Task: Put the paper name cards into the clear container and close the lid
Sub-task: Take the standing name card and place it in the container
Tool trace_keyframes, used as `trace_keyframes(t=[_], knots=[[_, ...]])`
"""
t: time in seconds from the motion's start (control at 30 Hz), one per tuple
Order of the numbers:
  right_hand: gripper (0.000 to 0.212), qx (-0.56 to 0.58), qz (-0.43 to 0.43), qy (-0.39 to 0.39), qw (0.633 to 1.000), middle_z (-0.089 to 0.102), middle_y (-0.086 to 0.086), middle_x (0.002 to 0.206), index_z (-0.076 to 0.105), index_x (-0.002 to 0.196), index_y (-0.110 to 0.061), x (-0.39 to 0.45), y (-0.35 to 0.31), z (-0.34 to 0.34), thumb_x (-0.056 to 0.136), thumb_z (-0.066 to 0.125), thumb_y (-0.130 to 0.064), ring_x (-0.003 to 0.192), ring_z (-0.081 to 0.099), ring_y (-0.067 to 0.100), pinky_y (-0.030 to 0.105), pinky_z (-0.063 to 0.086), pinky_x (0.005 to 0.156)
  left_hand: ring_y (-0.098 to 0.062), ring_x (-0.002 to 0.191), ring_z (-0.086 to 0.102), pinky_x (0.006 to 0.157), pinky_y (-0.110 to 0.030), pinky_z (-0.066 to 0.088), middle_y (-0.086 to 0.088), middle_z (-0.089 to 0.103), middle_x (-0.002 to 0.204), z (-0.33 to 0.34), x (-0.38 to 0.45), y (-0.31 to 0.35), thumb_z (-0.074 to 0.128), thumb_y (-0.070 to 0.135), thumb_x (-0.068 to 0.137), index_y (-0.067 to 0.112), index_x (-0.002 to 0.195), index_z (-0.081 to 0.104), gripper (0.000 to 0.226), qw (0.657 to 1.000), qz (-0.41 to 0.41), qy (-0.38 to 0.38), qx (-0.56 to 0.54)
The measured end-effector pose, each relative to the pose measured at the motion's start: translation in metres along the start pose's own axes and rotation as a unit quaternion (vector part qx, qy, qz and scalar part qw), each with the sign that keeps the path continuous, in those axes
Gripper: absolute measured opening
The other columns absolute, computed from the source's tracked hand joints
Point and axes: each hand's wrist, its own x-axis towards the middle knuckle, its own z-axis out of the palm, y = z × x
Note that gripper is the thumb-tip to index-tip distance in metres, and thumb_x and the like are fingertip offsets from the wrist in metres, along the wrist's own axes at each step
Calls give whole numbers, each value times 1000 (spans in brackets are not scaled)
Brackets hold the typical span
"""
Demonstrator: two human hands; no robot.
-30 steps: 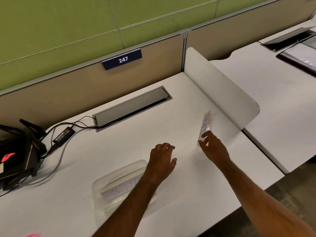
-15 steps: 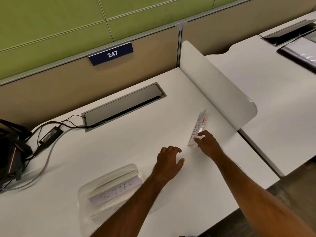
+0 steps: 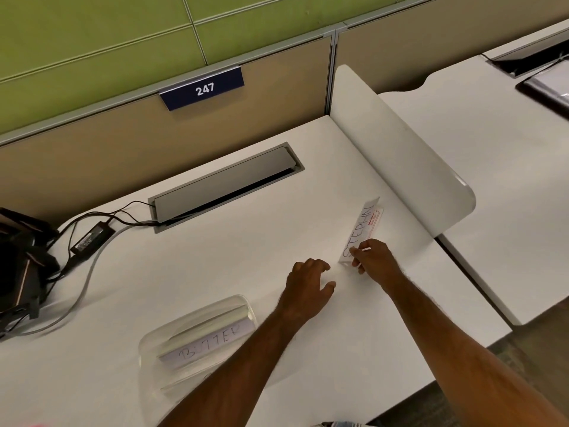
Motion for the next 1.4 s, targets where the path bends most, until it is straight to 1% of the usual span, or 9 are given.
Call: trace_keyframes(t=[0.13, 0.23, 0.4, 0.67, 0.77, 1.0, 1.13, 1.23, 1.4], knots=[[21, 29, -8, -18, 999, 76, 9, 71, 61, 96, -2, -12, -10, 6, 95, 67, -22, 49, 63, 19, 25, 44, 49, -22, 129, 43, 103, -36, 41, 2, 51, 140, -7, 3, -3, 62, 41, 93, 20, 139, 46, 53, 1000, -26, 9, -8], [18, 53, -26, -49, 997, 77, 12, 76, 57, 94, -6, -29, -22, 11, 97, 66, -21, 52, 65, 20, 18, 43, 42, -23, 138, 36, 110, -39, 37, 2, 39, 153, -13, 5, -6, 64, 49, 91, 20, 151, 32, 74, 998, -60, 10, -33], [20, 87, -52, -115, 988, 79, 8, 85, 56, 104, -11, -59, -37, 24, 98, 65, -27, 74, 77, 23, 27, 51, 54, -24, 142, 32, 110, -44, 37, 4, 32, 159, -26, 6, -10, 64, 63, 85, 27, 157, 18, 93, 996, -76, 21, -50], [17, 152, -90, -161, 971, 78, 10, 91, 61, 109, -17, -93, -50, 45, 96, 68, -25, 81, 78, 26, 33, 57, 53, -20, 127, 46, 102, -37, 47, 2, 49, 143, -51, -7, -17, 69, 47, 88, 21, 148, 41, 71, 995, -27, 94, -35], [23, 184, -97, -188, 960, 77, 11, 98, 61, 121, -26, -104, -51, 49, 99, 65, -25, 87, 77, 27, 33, 58, 55, -17, 119, 53, 97, -35, 51, 3, 56, 132, -60, -14, -21, 75, 37, 86, 21, 140, 50, 62, 991, -16, 121, -52], [35, 176, -124, -195, 957, 75, 11, 110, 58, 131, -16, -125, -55, 63, 99, 64, -27, 91, 77, 27, 37, 60, 59, -13, 108, 56, 94, -32, 52, 5, 61, 120, -77, -40, -29, 77, 42, 82, 19, 132, 57, 58, 983, 20, 178, -45], [28, 129, -128, -209, 961, 77, 5, 108, 62, 125, -14, -130, -55, 66, 100, 61, -28, 92, 77, 23, 36, 62, 62, -13, 107, 57, 94, -28, 48, 5, 63, 120, -90, -52, -36, 81, 36, 77, 17, 131, 60, 61, 981, 34, 190, -33], [20, 68, -149, -220, 962, 78, -2, 104, 67, 115, -16, -131, -56, 65, 100, 62, -28, 90, 76, 19, 37, 62, 66, -15, 106, 58, 95, -34, 49, 4, 63, 120, -102, -64, -46, 83, 27, 74, 15, 131, 61, 62, 980, 40, 192, -31], [8, -9, -208, -217, 954, 78, -4, 98, 67, 105, -22, -136, -56, 62, 98, 64, -24, 83, 75, 17, 31, 55, 63, -15, 109, 56, 98, -34, 49, 6, 62, 122, -120, -87, -73, 81, 32, 76, 18, 134, 59, 63, 982, 27, 186, -11]])
